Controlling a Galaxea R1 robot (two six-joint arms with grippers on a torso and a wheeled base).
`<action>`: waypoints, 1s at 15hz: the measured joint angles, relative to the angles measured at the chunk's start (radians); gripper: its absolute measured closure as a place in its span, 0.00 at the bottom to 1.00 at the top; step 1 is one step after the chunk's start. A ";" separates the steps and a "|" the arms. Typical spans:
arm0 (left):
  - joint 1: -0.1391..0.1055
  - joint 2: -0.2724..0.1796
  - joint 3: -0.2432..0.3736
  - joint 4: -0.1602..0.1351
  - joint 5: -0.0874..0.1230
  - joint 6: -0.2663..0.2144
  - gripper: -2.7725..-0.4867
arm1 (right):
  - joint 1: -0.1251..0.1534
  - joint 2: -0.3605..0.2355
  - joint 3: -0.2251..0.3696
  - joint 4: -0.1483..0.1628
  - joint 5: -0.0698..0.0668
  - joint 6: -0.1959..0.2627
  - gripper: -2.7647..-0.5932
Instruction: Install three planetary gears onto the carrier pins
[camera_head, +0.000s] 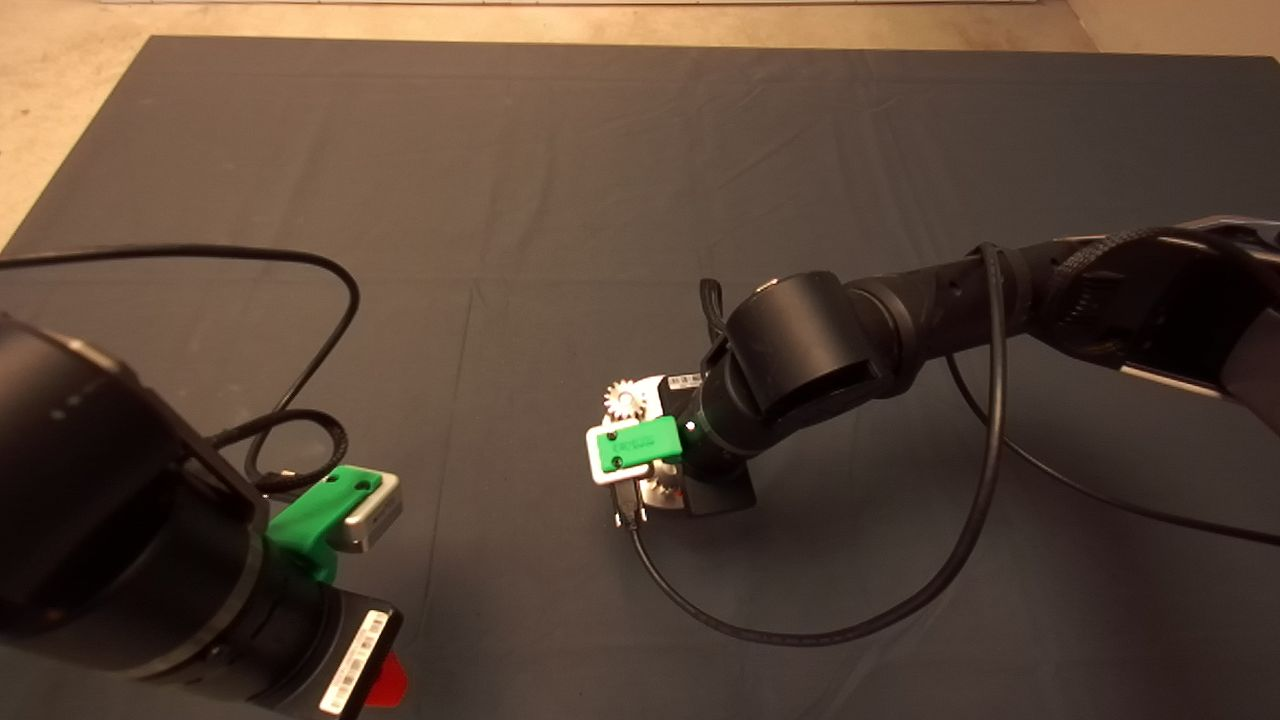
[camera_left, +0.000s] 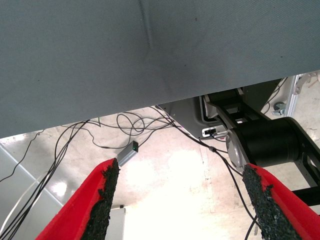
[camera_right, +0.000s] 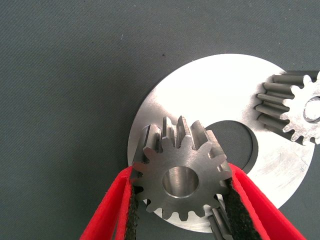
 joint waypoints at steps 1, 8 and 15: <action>0.000 0.000 0.000 0.000 0.000 0.000 0.45 | 0.000 0.000 0.000 0.000 0.000 0.000 0.79; 0.000 0.000 0.000 0.000 0.000 0.000 0.45 | -0.003 0.000 0.000 0.000 0.000 0.000 0.79; 0.000 0.000 0.000 0.000 0.000 0.001 0.45 | -0.013 -0.001 0.000 0.005 0.000 -0.001 0.79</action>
